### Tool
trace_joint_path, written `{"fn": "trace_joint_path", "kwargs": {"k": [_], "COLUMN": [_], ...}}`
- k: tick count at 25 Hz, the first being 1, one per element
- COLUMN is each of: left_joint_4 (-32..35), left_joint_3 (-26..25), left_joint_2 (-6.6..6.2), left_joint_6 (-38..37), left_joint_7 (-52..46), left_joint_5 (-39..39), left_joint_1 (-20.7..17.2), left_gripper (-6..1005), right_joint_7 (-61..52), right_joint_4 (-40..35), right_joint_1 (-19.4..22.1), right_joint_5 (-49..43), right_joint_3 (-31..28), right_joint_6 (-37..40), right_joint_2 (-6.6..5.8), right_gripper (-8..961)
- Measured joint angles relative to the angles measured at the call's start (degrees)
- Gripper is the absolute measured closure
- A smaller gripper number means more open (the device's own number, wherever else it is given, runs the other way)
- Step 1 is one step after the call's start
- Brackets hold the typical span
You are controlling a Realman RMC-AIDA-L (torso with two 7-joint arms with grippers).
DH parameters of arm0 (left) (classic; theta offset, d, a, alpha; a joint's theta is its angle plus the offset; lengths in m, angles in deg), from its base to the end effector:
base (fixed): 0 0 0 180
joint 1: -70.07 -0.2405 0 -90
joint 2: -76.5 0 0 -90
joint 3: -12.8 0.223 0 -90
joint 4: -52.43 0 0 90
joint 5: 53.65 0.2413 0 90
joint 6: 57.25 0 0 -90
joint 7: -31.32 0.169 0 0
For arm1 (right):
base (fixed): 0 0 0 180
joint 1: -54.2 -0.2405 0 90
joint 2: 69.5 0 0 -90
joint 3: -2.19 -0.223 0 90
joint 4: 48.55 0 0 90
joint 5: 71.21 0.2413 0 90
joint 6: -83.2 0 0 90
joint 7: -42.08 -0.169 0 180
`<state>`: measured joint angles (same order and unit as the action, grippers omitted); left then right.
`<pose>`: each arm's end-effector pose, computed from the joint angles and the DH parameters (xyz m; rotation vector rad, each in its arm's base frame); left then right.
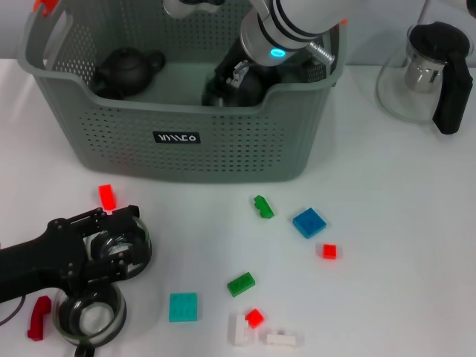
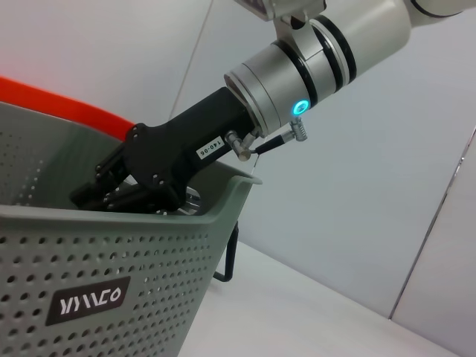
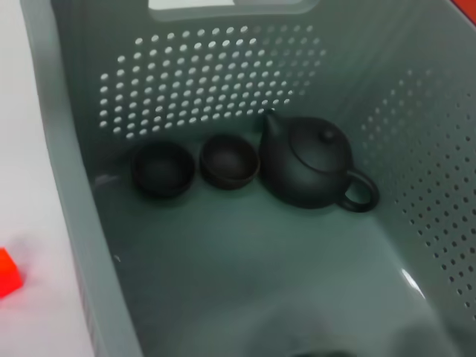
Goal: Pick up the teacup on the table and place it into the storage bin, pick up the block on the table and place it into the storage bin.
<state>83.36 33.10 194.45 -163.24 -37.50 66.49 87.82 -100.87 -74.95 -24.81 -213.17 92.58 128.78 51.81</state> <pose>-0.3109 0.2489 0.0199 -2.5529 -0.7832 -0.9902 0.0154 0.4686 -0.1287 -2.5775 0.2497 -0.3456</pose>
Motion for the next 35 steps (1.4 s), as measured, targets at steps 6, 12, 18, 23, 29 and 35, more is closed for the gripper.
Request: {"fn": "trace_joint_path", "kwargs": {"k": [6, 12, 18, 23, 29, 35], "left_joint_4": [0.0, 0.0, 0.0, 0.0, 0.0, 0.0], "left_joint_3": [0.0, -0.1, -0.3, -0.3, -0.3, -0.4], "left_joint_2": [0.00, 0.00, -0.01, 0.00, 0.00, 0.00], "left_joint_6": [0.1, 0.1, 0.1, 0.1, 0.1, 0.8], "left_joint_7": [0.0, 0.0, 0.0, 0.0, 0.0, 0.0], "left_joint_5": [0.0, 0.0, 0.0, 0.0, -0.1, -0.4], "left_joint_1": [0.1, -0.2, -0.3, 0.0, 0.5, 0.9], "left_gripper": [237, 236, 236, 237, 236, 237], "right_joint_7": [0.0, -1.1, -0.1, 6.8, 33.1, 66.9], "right_joint_4": [0.0, -5.7, -33.3, -52.7, -53.4, -34.9], "right_joint_1": [0.1, 2.3, 16.4, 31.2, 48.9, 58.6], "right_joint_5": [1.0, 1.0, 1.9, 15.5, 49.5, 69.2], "right_joint_3": [-0.3, -2.7, -8.3, -13.2, -19.6, -26.3], "right_joint_6": [-0.3, 1.2, 7.6, 10.0, 16.9, 39.3], "right_joint_2": [-0.12, -0.77, -1.03, -1.16, -1.17, -1.18], "right_gripper": [616, 457, 205, 143, 147, 147]}}
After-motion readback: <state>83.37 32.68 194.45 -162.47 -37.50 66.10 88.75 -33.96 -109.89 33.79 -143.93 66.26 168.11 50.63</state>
